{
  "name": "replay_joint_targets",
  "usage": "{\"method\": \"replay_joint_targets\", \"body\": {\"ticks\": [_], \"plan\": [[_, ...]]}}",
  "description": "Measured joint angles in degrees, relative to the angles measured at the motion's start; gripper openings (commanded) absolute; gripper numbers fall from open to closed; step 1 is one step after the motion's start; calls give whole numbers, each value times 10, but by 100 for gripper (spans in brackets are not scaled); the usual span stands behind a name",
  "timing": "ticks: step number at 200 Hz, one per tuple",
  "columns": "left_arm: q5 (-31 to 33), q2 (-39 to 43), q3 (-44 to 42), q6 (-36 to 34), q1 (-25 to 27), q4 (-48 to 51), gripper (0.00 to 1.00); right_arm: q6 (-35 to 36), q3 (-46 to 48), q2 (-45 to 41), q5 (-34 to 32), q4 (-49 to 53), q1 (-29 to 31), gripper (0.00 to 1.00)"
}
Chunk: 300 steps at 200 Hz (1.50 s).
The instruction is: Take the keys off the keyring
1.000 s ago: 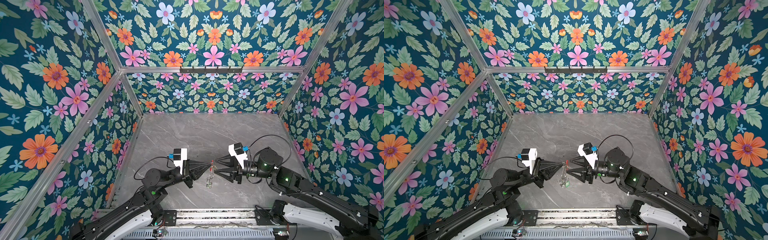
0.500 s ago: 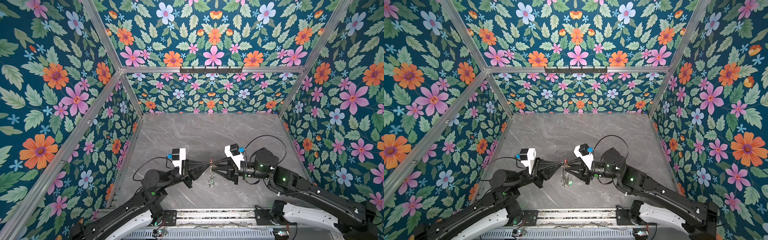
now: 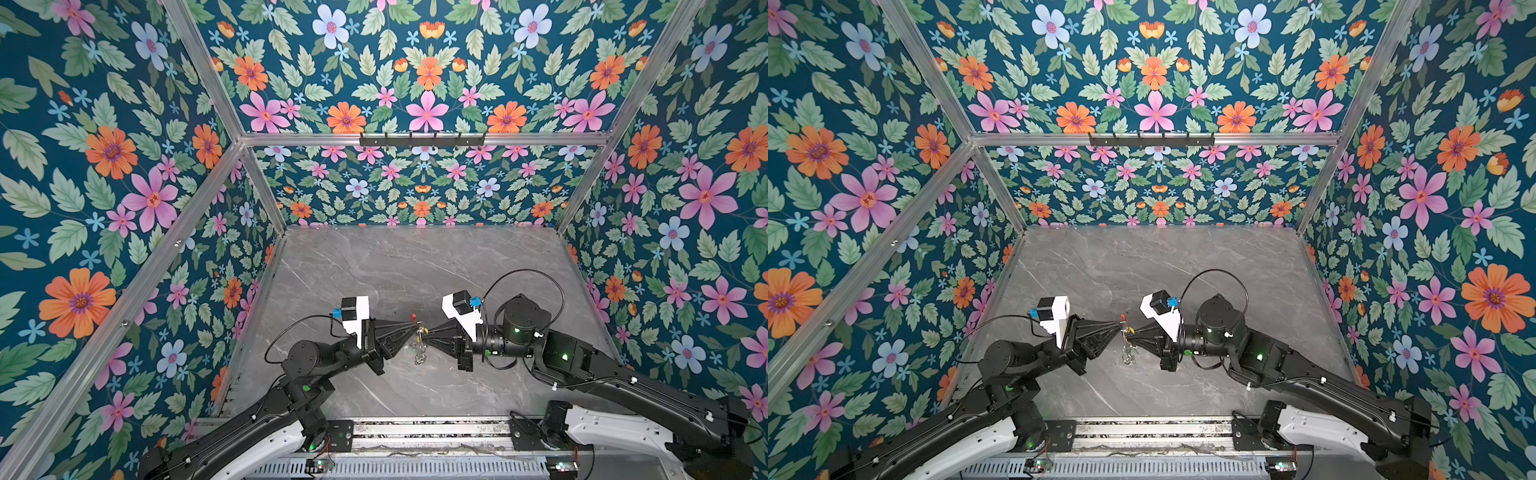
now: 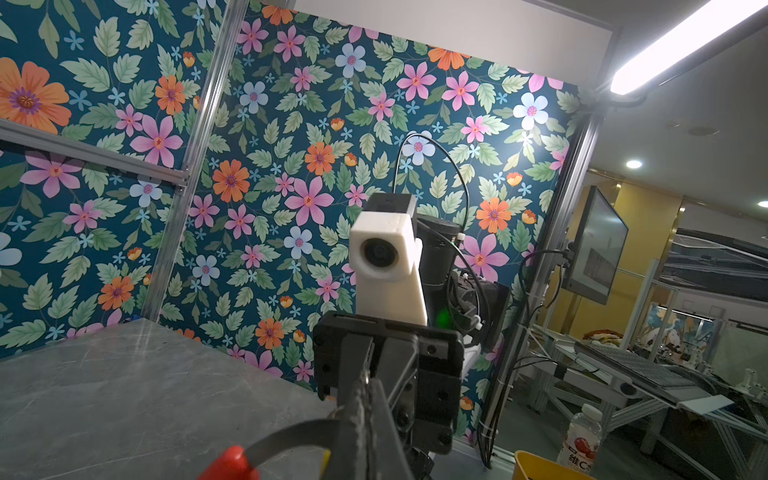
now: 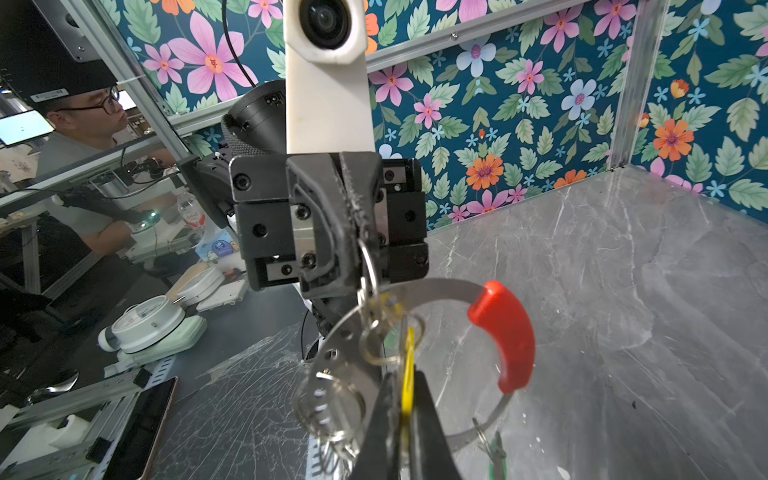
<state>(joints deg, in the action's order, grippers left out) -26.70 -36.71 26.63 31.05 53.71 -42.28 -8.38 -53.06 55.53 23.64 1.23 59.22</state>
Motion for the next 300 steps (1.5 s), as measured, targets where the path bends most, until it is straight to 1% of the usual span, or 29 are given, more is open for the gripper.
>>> {"method": "replay_joint_targets", "body": {"ticks": [72,84,92,101,108,122,144,169,197,220,243,267,300], "plan": [[-5,0,-3,0,0,-2,0,13,-12,22,6,5,8,0],[-6,3,-3,0,0,1,0,13,-12,20,2,9,8,16],[-7,6,-3,0,0,3,0,13,-12,15,2,16,8,31],[-7,10,-2,-2,0,3,0,13,-12,7,-5,35,8,40],[-9,14,-2,-3,0,3,0,16,-12,0,-10,49,7,43],[-9,18,-2,-7,0,3,0,22,-13,-18,-9,66,-5,46],[-9,22,-2,-10,0,3,0,18,-17,-46,4,77,-46,50],[-9,21,-5,-10,0,2,0,-6,-21,-59,35,47,-64,50],[-13,16,-5,-10,0,-3,0,-38,-41,-30,79,-18,-68,50],[-13,14,-5,-10,0,-5,0,-69,-51,0,118,-60,-69,46],[-13,19,-6,-10,0,-5,0,-88,-50,19,152,-85,-68,41],[-10,22,-9,-10,0,-5,0,-109,-37,26,171,-101,-68,36],[-5,22,-10,-10,0,-5,0,-116,-28,27,182,-108,-68,28]]}}
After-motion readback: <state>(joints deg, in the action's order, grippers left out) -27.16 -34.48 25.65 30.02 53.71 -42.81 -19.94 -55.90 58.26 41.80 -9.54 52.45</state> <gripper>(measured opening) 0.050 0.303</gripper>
